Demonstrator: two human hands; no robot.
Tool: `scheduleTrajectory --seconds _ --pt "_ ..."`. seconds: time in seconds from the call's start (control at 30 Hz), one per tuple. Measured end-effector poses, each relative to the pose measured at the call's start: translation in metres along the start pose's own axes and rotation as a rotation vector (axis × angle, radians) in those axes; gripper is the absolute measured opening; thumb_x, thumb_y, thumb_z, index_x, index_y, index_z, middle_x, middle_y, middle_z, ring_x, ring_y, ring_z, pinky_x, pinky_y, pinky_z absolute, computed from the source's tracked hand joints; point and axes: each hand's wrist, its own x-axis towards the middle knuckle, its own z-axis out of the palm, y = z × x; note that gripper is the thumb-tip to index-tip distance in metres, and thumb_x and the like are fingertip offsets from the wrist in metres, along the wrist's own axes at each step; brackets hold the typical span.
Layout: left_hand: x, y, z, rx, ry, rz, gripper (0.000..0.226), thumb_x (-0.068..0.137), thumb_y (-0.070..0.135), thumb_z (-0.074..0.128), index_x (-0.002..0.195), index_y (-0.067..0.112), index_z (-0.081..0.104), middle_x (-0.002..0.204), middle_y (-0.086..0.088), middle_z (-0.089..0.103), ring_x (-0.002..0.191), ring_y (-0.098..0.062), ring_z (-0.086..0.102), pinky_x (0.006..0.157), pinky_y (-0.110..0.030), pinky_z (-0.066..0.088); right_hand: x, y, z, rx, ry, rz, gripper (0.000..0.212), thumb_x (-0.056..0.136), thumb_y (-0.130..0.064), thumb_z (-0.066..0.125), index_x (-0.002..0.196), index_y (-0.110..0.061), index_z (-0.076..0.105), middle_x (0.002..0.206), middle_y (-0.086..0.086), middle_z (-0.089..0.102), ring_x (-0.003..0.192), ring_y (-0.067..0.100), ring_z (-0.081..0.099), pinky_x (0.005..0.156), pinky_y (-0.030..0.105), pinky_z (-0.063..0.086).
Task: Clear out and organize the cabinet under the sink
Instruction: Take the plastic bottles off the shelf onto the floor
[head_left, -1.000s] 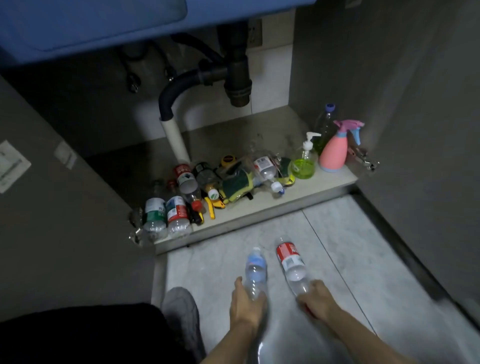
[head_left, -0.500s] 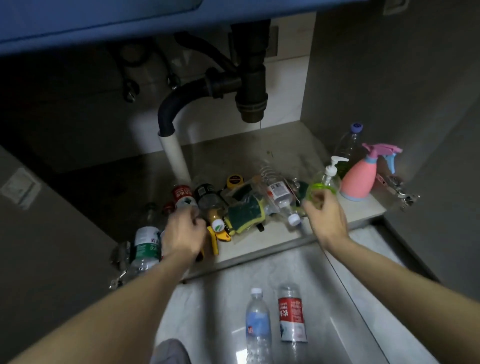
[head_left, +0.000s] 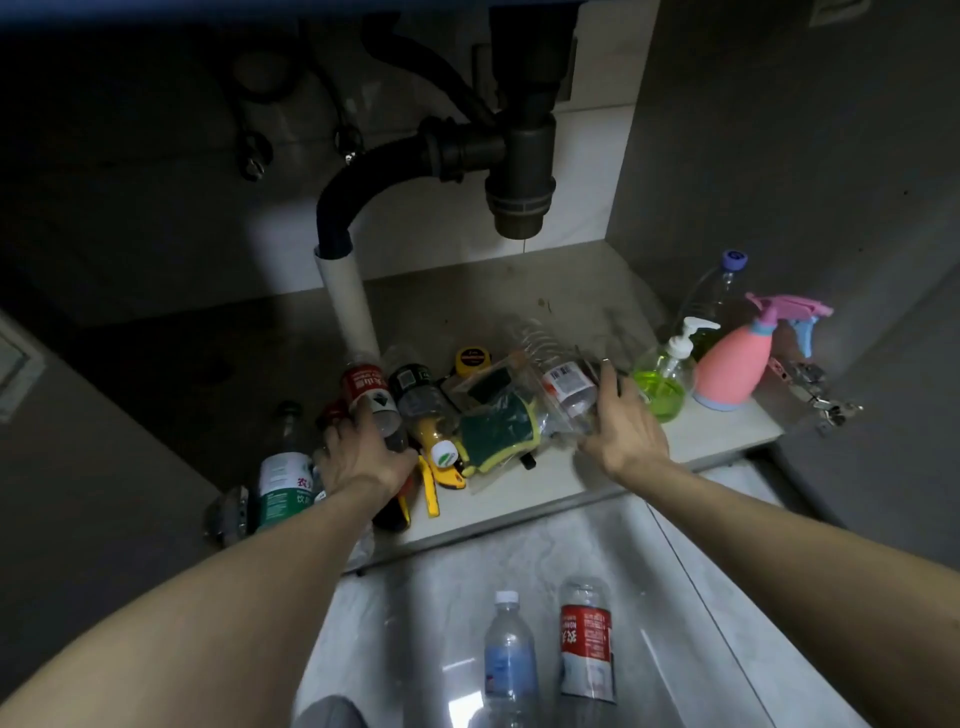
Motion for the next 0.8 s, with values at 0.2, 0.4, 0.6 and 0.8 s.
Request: scheduleTrajectory --seconds 0.2,0.4,0.6,0.8 --pt "-0.008 0.010 -0.007 -0.219 0.068 -0.014 0.084 0.079 0.044 0.069 0.148 0.021 0.027 0.136 -0.016 0.049 0.130 -0.038 0.042 0.102 -0.048 0.043 -0.001 0.007 -0.002 0.179 0.090 0.096 0.065 0.088 -0.029 0.068 0.142 -0.015 0.035 0.134 0.017 0.052 0.112 0.042 0.058 0.084 0.044 0.049" --pt "-0.027 0.021 -0.023 -0.433 0.157 0.006 0.078 0.084 0.043 0.064 0.149 0.025 0.024 0.140 -0.015 0.045 0.125 -0.041 0.050 0.098 -0.048 0.045 -0.015 0.022 -0.015 0.419 0.201 0.192 0.053 0.091 -0.031 0.068 0.136 -0.014 0.046 0.125 0.015 0.063 0.112 0.041 0.059 0.088 0.042 0.046" --pt "-0.078 0.033 -0.034 -0.453 0.246 0.253 0.082 0.084 0.039 0.064 0.150 0.033 0.016 0.146 -0.010 0.036 0.122 -0.043 0.053 0.097 -0.051 0.046 -0.079 0.054 -0.028 0.676 0.308 0.139 0.055 0.089 -0.031 0.070 0.139 -0.026 0.049 0.116 0.002 0.069 0.106 0.027 0.063 0.088 0.041 0.052" --pt "-0.150 0.045 -0.004 -0.393 0.113 0.515 0.085 0.086 0.042 0.059 0.154 0.031 0.008 0.159 0.001 0.021 0.133 -0.033 0.046 0.103 -0.047 0.046 -0.156 0.091 -0.019 0.775 0.288 0.190 0.052 0.088 -0.031 0.072 0.135 -0.037 0.051 0.112 -0.010 0.071 0.103 0.018 0.066 0.086 0.036 0.053"
